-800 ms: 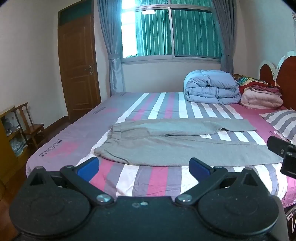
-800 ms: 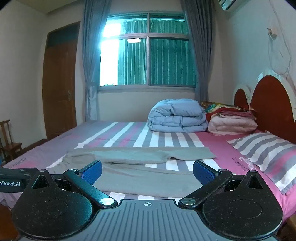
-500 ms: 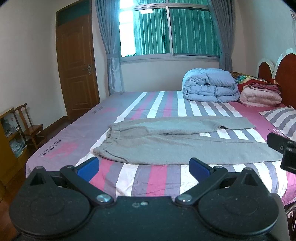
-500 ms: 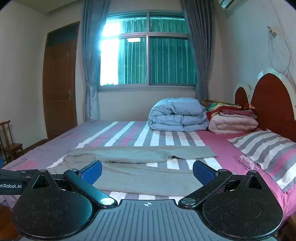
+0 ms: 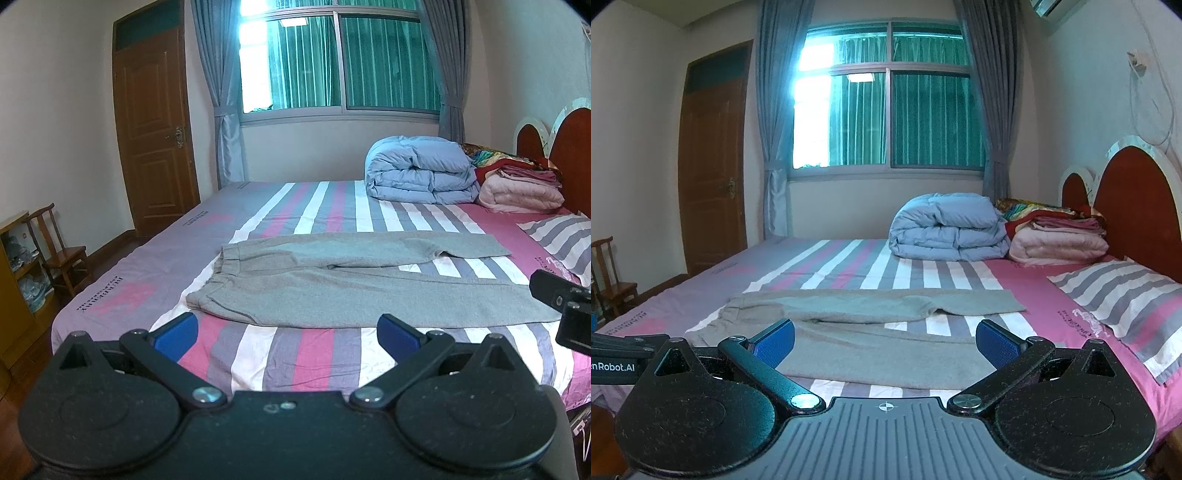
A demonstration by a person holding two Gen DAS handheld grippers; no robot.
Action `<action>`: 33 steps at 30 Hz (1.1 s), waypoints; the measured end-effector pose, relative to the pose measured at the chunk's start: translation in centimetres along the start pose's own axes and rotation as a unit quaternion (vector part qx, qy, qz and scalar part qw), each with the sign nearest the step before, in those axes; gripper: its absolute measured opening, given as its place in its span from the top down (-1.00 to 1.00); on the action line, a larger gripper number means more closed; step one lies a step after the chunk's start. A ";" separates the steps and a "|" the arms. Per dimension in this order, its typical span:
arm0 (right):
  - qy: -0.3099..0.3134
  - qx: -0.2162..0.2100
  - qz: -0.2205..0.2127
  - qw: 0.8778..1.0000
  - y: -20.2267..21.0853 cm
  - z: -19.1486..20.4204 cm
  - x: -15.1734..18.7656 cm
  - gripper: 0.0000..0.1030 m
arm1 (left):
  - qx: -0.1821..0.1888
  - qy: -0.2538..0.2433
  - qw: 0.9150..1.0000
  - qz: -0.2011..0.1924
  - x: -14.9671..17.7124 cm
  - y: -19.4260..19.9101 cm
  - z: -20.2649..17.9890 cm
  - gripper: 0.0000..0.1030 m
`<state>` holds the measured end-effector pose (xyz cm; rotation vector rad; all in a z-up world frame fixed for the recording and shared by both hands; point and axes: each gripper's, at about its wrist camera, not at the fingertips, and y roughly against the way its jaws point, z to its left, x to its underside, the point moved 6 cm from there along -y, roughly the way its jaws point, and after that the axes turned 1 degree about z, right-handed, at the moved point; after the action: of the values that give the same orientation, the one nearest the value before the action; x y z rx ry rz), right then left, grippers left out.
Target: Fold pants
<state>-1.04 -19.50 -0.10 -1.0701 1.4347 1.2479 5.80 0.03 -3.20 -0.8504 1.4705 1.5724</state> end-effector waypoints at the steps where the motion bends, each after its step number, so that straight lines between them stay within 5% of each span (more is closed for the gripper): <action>1: 0.000 0.000 0.000 1.000 0.0 0.0 0.0 -1.00 | 0.000 0.000 1.000 0.000 0.0 0.0 0.0 -0.88; 33: 0.005 0.000 0.014 1.000 -0.9 -0.2 0.8 -1.00 | 0.009 0.018 1.000 0.007 1.2 -0.8 -0.4 -0.88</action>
<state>-0.31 -19.78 -1.02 -1.0604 1.4616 1.2629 5.95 -0.25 -4.67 -0.8644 1.5168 1.5604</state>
